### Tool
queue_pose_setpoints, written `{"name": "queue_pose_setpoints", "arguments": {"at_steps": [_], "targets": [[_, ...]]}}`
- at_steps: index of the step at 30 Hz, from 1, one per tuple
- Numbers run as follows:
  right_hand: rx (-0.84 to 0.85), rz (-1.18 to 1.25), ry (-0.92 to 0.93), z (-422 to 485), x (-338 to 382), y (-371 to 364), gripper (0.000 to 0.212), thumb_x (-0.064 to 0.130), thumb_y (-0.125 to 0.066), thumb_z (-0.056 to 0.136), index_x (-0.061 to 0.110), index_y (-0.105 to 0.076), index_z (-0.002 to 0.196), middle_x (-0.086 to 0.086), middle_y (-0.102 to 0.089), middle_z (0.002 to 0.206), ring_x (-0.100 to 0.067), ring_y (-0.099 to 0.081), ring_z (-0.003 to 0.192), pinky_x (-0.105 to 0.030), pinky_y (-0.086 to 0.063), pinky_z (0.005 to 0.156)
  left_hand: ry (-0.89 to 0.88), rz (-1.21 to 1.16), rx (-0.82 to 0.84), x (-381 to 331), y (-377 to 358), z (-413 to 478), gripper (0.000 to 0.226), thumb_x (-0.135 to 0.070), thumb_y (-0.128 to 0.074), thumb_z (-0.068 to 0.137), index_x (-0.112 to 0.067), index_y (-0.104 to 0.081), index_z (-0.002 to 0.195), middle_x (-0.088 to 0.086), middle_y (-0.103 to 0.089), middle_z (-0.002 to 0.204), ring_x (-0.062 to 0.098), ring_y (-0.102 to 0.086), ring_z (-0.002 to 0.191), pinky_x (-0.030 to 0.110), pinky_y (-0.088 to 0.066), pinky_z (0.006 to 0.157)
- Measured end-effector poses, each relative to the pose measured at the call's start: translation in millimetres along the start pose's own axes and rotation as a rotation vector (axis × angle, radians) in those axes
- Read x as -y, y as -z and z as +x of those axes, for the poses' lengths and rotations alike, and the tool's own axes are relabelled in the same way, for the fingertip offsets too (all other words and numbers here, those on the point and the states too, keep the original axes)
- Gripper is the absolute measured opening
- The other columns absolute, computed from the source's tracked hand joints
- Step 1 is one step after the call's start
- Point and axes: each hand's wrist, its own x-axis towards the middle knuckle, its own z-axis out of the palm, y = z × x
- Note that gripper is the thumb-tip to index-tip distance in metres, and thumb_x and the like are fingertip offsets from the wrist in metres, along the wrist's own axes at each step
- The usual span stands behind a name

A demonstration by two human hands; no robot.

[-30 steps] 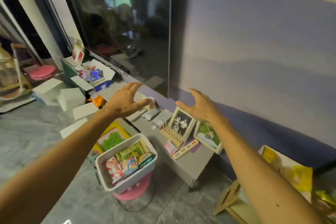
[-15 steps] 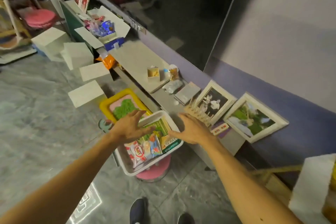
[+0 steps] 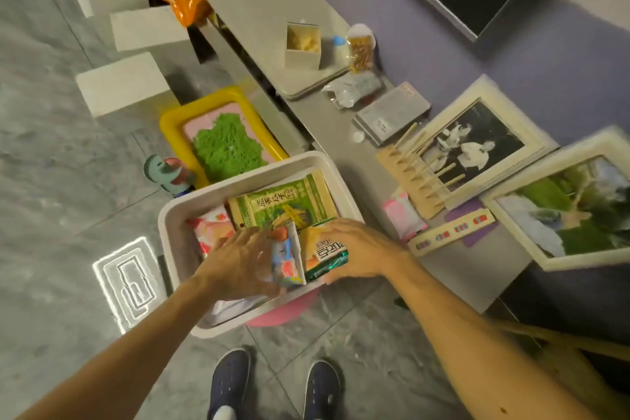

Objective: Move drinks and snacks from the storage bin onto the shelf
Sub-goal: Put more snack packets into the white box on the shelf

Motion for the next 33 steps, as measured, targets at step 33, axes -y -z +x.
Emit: {"name": "queue_pose_setpoints", "arguments": {"at_steps": [33], "targets": [[-0.834,0.351,0.092,-220.7,125.9,260.8,0.058,0.026,-0.077,0.097,0.054,-0.058,0.144,0.027,-0.064,0.142,0.003,-0.064,0.128,-0.027,-0.054,0.109,-0.092,-0.128,-0.5,-130.5,324.0,-156.8,0.118,-0.103,-0.058,0.055,-0.041,-0.036,0.153,-0.006,-0.067,0.132,0.021,-0.067,0.11,0.046,-0.056,0.096]]}}
